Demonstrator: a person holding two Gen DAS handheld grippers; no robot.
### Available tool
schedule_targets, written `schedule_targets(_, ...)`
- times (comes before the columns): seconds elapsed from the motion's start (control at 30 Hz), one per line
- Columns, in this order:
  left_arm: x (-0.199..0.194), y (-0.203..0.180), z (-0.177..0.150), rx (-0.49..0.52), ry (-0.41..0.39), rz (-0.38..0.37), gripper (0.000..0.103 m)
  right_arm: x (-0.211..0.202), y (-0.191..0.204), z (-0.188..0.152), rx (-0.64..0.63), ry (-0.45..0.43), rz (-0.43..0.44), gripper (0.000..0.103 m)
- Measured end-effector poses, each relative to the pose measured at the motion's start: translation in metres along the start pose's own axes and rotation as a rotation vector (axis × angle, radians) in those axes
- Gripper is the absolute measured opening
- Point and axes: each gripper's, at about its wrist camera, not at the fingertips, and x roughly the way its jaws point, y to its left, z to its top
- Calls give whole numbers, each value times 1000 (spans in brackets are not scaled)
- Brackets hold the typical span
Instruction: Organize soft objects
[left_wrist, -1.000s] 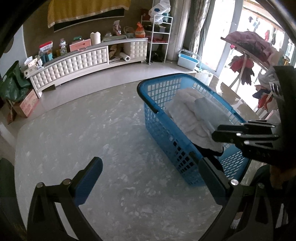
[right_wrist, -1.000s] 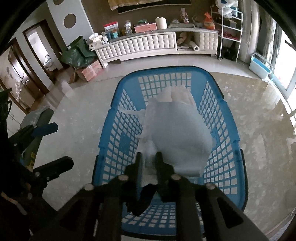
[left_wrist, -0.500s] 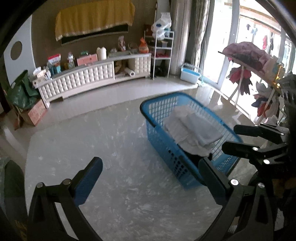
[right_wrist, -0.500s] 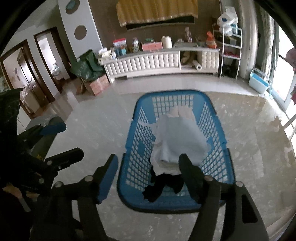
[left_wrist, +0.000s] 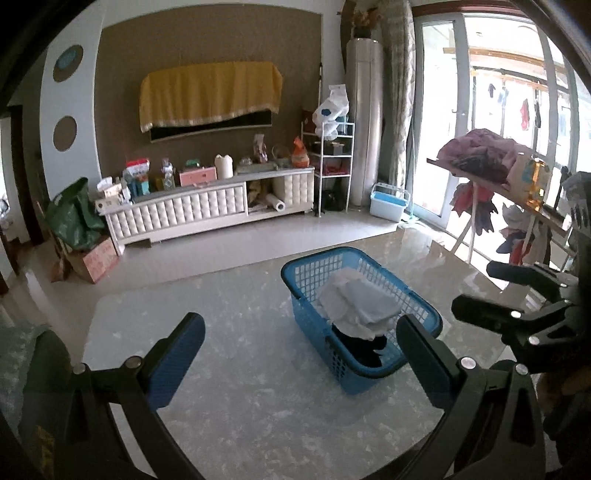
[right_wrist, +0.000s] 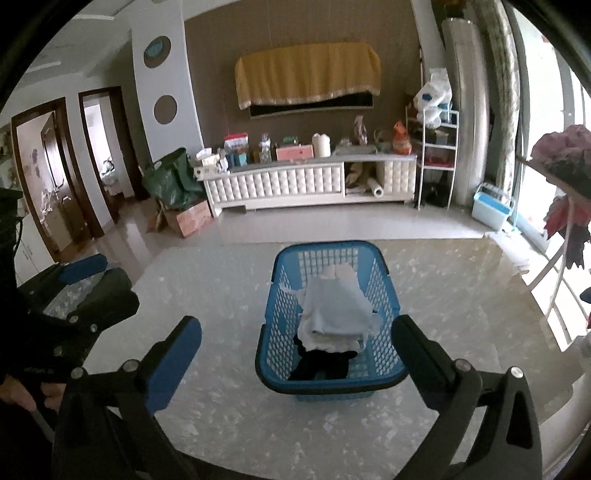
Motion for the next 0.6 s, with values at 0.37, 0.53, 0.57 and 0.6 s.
schedule_targets(0.37, -39, -21, -18, -5, -39, 0, 103, -19, 18, -20, -29, -81, -123, 103)
schedule_targets(0.53, -50, -28, -24, -16, -56, 4, 103, -26, 21, -30, -26, -87, -114, 103)
schedule_targets(0.57, -52, -28, -24, -14, -59, 9, 103, -26, 21, -30, -28, -87, -115, 103)
schedule_targets(0.6, -53, -29, -24, -16, -63, 12, 103, -27, 21, -30, -28, -87, -115, 103)
